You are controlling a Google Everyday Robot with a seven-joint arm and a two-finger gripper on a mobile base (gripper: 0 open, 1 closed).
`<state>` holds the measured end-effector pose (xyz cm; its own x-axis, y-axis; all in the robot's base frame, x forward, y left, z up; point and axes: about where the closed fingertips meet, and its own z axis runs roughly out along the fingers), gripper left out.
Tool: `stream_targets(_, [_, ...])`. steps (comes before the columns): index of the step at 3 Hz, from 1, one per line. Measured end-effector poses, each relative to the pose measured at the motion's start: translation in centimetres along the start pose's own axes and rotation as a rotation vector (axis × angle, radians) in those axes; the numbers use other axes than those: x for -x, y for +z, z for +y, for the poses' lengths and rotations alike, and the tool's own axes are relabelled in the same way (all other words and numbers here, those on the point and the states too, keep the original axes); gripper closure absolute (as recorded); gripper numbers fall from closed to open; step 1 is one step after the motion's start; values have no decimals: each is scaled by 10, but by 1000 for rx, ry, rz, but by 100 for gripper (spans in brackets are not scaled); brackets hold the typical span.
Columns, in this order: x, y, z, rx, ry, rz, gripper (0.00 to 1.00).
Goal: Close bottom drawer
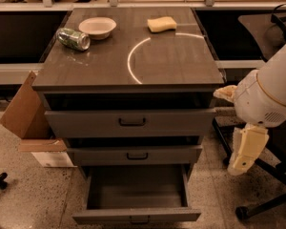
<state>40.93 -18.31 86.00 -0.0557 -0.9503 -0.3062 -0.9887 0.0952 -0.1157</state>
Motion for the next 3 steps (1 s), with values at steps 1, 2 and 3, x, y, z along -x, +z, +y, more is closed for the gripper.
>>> stream_targets(1, [0,0,0,0,0,0,0])
stream_targets(2, [2,17,6,30,-50,-15,0])
stream_targets(3, [0,53,23,97,-100,-16,0])
